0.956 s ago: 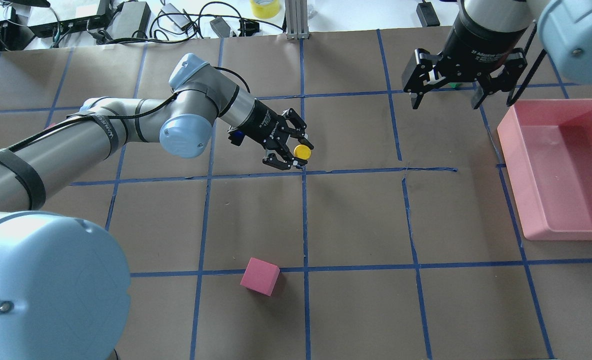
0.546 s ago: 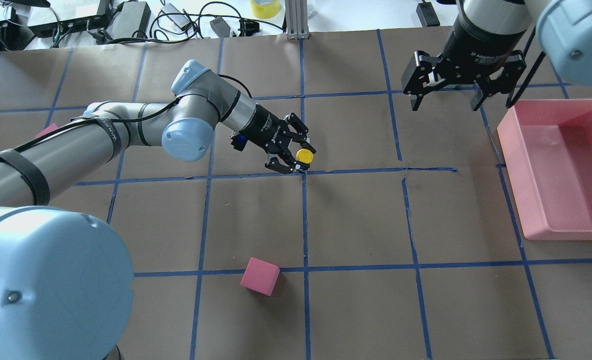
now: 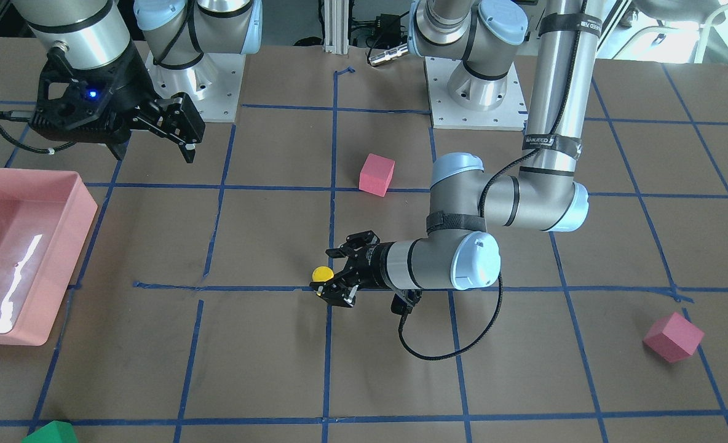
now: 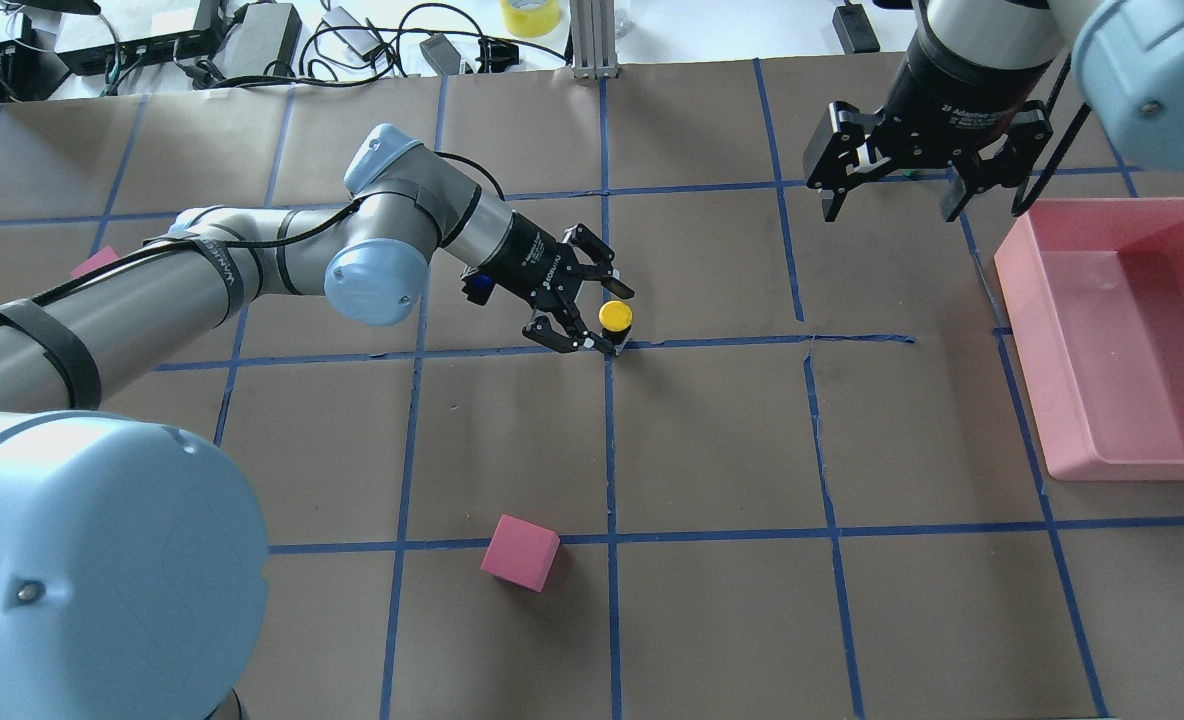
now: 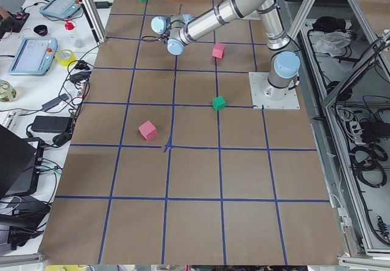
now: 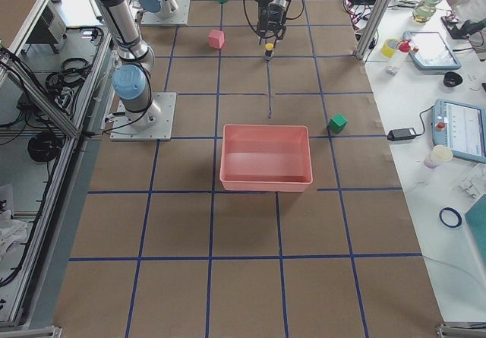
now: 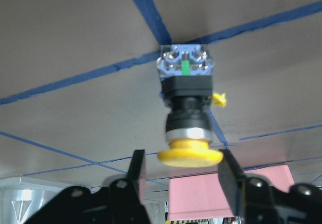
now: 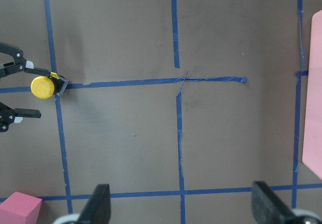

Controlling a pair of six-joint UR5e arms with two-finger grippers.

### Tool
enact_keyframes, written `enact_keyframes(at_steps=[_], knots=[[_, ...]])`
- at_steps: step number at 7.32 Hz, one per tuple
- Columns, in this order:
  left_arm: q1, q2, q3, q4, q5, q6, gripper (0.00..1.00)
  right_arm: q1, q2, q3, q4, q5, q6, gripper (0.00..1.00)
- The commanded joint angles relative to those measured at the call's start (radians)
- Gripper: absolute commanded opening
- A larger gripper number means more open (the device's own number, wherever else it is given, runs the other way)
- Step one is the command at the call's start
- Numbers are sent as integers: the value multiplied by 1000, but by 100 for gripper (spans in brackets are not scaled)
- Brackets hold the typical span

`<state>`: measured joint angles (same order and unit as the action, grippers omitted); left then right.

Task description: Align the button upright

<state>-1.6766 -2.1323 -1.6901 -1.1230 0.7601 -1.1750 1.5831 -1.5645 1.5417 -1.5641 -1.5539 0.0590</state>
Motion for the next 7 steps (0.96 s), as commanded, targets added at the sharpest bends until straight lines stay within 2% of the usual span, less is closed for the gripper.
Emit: enact_keyframes(at_steps=[1, 2, 3, 5, 7], knots=[[0, 69, 10, -12, 74, 5, 100, 0, 0, 0, -1, 0, 1, 100], [0, 127, 15, -12, 153, 11, 100, 0, 0, 0, 1, 0, 1, 100], [3, 193, 36, -46, 189, 12, 100, 0, 0, 0, 1, 0, -1, 100], [3, 341, 146, -270, 284, 87, 100, -2, 0, 0, -1, 0, -1, 100], [3, 470, 159, -339, 304, 165, 100, 3, -2, 0, -5, 6, 1, 100]])
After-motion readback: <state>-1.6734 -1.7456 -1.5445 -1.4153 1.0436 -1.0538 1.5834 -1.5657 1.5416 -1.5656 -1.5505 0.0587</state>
